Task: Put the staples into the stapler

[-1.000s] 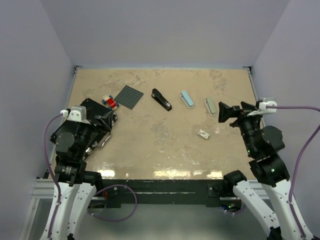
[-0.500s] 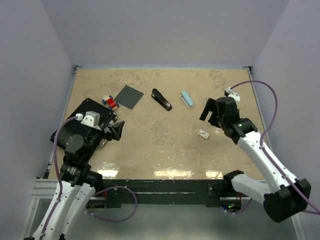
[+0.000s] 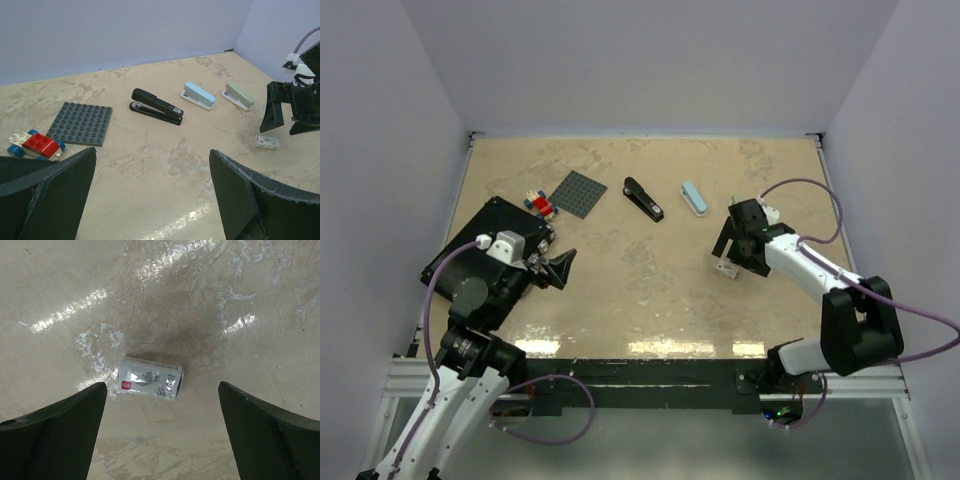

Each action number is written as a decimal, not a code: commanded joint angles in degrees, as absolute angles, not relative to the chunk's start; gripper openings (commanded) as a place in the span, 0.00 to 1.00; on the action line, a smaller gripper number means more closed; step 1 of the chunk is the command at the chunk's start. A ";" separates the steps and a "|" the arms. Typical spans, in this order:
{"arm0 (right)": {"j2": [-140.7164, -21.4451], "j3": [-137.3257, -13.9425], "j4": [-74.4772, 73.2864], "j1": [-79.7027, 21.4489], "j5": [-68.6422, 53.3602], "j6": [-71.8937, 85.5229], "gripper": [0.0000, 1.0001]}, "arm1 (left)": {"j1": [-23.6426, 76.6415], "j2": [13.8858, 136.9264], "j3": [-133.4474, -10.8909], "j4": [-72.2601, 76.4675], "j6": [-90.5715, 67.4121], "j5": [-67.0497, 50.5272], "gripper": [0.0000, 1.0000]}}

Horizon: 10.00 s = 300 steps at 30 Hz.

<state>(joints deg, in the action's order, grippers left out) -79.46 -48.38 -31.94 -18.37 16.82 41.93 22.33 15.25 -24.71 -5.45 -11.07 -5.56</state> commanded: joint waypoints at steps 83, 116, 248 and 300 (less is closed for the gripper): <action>-113.65 -79.54 -29.44 -64.51 7.12 21.71 0.82 | 22.59 25.58 -24.43 5.72 -7.74 -11.17 1.00; -83.76 -39.73 12.82 -43.16 -13.79 41.30 0.71 | 23.99 50.79 -23.82 -6.25 -42.61 -11.77 0.93; -95.36 -47.28 3.87 -46.23 -14.86 43.16 0.08 | 35.68 65.22 -13.71 13.45 -60.38 -8.97 0.00; -96.24 -55.81 -20.74 -49.57 0.88 39.11 0.00 | 35.16 54.05 -10.55 1.15 -59.50 -1.58 0.00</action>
